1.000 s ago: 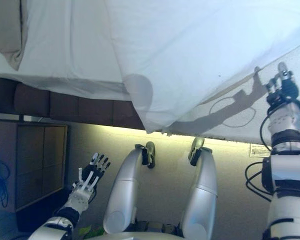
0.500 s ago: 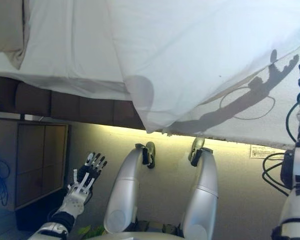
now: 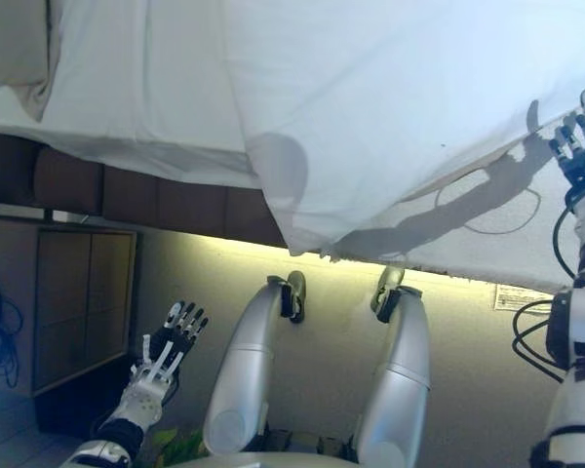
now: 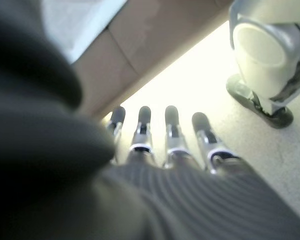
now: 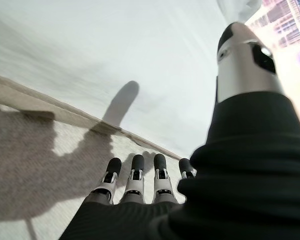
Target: Make the bed neatly
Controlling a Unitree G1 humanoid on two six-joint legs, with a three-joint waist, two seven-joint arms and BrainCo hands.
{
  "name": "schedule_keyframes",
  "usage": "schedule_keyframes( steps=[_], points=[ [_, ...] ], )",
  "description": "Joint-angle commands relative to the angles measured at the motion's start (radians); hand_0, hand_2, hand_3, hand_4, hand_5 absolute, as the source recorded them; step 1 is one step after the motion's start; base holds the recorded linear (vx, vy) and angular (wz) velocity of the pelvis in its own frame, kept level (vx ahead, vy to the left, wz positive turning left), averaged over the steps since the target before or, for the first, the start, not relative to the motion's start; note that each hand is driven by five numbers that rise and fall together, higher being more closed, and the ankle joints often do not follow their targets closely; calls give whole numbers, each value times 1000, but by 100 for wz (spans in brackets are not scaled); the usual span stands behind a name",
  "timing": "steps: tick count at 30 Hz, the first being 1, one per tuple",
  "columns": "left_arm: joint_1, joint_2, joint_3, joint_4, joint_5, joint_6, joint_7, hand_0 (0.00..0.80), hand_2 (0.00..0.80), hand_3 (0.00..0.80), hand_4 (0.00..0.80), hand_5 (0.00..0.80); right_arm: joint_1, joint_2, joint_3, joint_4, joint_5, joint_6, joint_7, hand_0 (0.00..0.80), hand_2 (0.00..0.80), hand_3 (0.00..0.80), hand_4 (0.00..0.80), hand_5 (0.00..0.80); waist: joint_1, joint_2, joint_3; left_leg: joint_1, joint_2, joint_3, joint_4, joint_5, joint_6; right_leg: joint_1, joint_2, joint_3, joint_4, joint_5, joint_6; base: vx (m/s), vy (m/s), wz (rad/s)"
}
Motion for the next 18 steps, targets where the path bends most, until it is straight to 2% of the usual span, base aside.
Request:
schedule_keyframes(
  steps=[1, 18],
  points=[
    [75, 37, -4, -24, -23, -41, -21, 0, 0, 0, 0, 0, -47, -31, 49, 4, -16, -21, 35, 0, 0, 0, 0, 0, 6, 32, 9, -42, 23, -1, -55, 98, 5, 26, 9, -7, 75, -62, -4, 25, 12, 8],
    [120, 55, -15, -81, -52, -55, -57, 0, 0, 0, 0, 0, -177, -16, 148, -19, 11, -15, 107, 0, 0, 0, 0, 0, 43, 66, 9, -132, 1, -17, -106, 156, -8, -77, -2, 3, 100, -54, 0, 18, -2, 4]
  ],
)
